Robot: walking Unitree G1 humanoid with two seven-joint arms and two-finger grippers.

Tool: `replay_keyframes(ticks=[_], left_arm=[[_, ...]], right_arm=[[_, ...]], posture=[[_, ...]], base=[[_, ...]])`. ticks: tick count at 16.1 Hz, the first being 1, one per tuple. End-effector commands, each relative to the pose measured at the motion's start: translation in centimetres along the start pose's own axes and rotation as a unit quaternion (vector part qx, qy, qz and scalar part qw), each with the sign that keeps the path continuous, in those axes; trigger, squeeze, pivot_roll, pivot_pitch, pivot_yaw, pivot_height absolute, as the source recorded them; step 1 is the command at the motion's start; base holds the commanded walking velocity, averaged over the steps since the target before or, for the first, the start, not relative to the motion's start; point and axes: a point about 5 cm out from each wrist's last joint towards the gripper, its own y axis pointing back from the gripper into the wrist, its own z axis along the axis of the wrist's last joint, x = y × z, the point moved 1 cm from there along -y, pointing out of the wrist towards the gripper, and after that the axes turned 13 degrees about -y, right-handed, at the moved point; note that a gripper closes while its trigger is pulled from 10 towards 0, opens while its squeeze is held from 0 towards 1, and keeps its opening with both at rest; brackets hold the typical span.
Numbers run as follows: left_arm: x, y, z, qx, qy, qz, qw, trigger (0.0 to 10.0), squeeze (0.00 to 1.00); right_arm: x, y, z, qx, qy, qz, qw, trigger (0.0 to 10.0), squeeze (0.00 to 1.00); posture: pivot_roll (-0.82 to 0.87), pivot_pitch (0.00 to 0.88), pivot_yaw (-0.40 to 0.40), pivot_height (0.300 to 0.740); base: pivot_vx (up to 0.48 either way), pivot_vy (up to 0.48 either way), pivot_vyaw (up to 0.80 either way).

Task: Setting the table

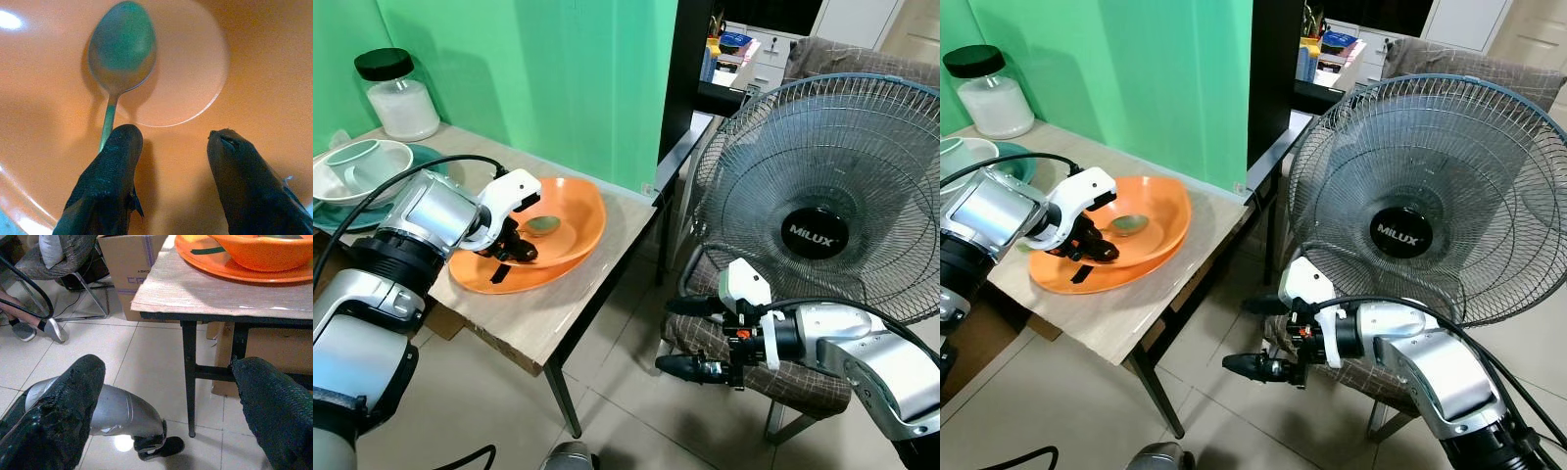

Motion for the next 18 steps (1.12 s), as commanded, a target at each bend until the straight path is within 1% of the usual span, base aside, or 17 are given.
replay_keyframes(ticks=[1,6,7,9,12,14,16,17,18], left_arm=[[0.2,0.0,-0.4,0.009,-0.003,0.007,1.000,1.6,0.00],[0.1,-0.1,-0.8,0.015,-0.016,-0.001,1.000,1.3,0.00],[0.2,-0.2,-0.9,0.016,-0.017,0.000,1.000,1.0,0.00],[0.3,-0.1,-0.9,0.015,-0.015,0.003,1.000,0.0,0.00],[0.5,-0.1,-0.9,0.011,-0.013,0.009,1.000,0.0,0.00],[0.7,-0.1,-0.8,0.004,-0.021,0.019,1.000,0.0,0.00],[1.1,0.2,-0.5,-0.007,-0.029,0.033,0.999,0.0,0.00],[1.9,1.1,0.3,-0.026,-0.053,0.057,0.997,6.2,0.00],[2.3,1.9,0.9,-0.036,-0.056,0.067,0.996,10.0,0.00]], right_arm=[[0.1,0.1,0.2,0.000,0.012,-0.003,1.000,10.0,0.00],[0.1,0.2,0.2,0.000,0.013,-0.004,1.000,10.0,0.00],[0.1,0.2,0.3,0.000,0.013,-0.003,1.000,10.0,0.00],[0.0,0.2,0.3,0.001,0.014,-0.002,1.000,10.0,0.00],[-0.1,0.1,0.4,0.001,0.015,-0.003,1.000,10.0,0.00],[-0.1,0.1,0.4,0.001,0.016,-0.004,1.000,10.0,0.00],[-0.2,0.2,0.4,0.002,0.016,-0.006,1.000,10.0,0.00],[-0.3,0.3,0.4,0.002,0.016,-0.007,1.000,10.0,0.00],[-0.3,0.3,0.4,0.003,0.016,-0.008,1.000,10.0,0.00]], posture=[[0.19,0.000,0.030,0.740],[0.20,0.000,0.030,0.740],[0.20,0.000,0.028,0.740],[0.20,0.000,0.026,0.740],[0.20,0.000,0.024,0.740],[0.20,0.000,0.024,0.740],[0.20,0.000,0.024,0.740],[0.20,0.000,0.022,0.740],[0.20,0.000,0.021,0.740]], base=[[0.000,0.000,0.00],[0.000,0.000,0.00],[0.000,0.000,0.00],[0.000,0.000,0.00],[0.000,0.000,0.00],[0.000,0.000,0.00],[0.000,0.000,0.00],[0.000,0.000,0.00],[0.000,0.000,0.00]])
